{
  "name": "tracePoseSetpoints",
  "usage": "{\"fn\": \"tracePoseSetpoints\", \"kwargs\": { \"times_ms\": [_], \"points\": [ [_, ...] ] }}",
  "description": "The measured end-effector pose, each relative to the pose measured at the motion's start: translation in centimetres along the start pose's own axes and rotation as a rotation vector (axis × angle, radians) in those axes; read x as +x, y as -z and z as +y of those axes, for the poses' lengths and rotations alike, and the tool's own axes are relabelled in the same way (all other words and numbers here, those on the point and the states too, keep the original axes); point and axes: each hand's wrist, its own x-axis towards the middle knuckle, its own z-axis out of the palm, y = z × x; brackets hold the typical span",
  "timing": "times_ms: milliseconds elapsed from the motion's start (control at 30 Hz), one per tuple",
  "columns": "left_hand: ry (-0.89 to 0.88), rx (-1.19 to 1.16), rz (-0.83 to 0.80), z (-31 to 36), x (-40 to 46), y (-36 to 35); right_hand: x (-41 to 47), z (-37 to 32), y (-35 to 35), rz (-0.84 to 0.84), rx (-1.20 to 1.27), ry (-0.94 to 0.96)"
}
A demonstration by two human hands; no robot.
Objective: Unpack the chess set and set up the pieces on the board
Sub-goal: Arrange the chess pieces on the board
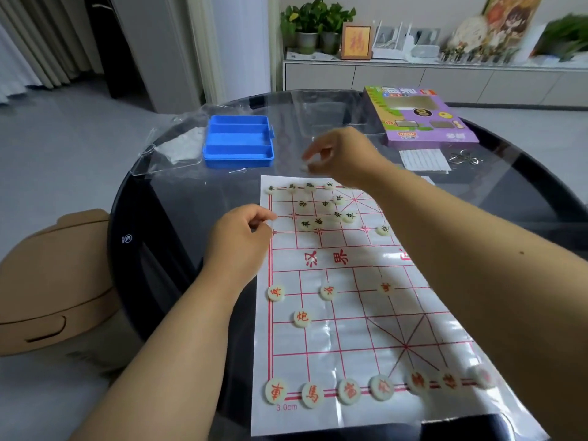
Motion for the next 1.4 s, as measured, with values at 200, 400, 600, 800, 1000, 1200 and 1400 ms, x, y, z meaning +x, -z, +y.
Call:
{"fn": "tracePoseSetpoints", "kwargs": {
  "times_ms": [200, 400, 600, 800, 1000, 1200, 1400],
  "points": [
    [0.009, 0.002, 0.012, 0.3, 0.0, -0.1, -3.2, 0.9, -0.4, -0.229, -0.104, 0.063],
    [0.018, -0.022, 0.002, 0.2, 0.0, 0.0, -4.3, 1.7, -0.5, -0.277, -0.131, 0.060],
    [0.013, -0.037, -0.006, 0.3, -0.1, 0.1, -4.4, 3.3, 0.8, -0.286, -0.105, 0.040],
    [0.005, -0.035, 0.003, 0.3, -0.2, 0.1, -5.0, 4.8, 2.5, -0.254, -0.094, 0.002],
    [0.014, -0.039, 0.006, 0.4, -0.1, 0.0, -5.4, 6.9, 3.3, -0.241, -0.086, -0.055],
    [0.013, -0.037, 0.005, 0.3, -0.1, 0.0, -5.3, 7.4, 3.3, -0.215, -0.054, -0.080],
    [0.017, -0.040, 0.007, 0.3, -0.1, 0.0, -5.0, 7.5, 3.2, -0.146, -0.030, -0.089]
  ]
}}
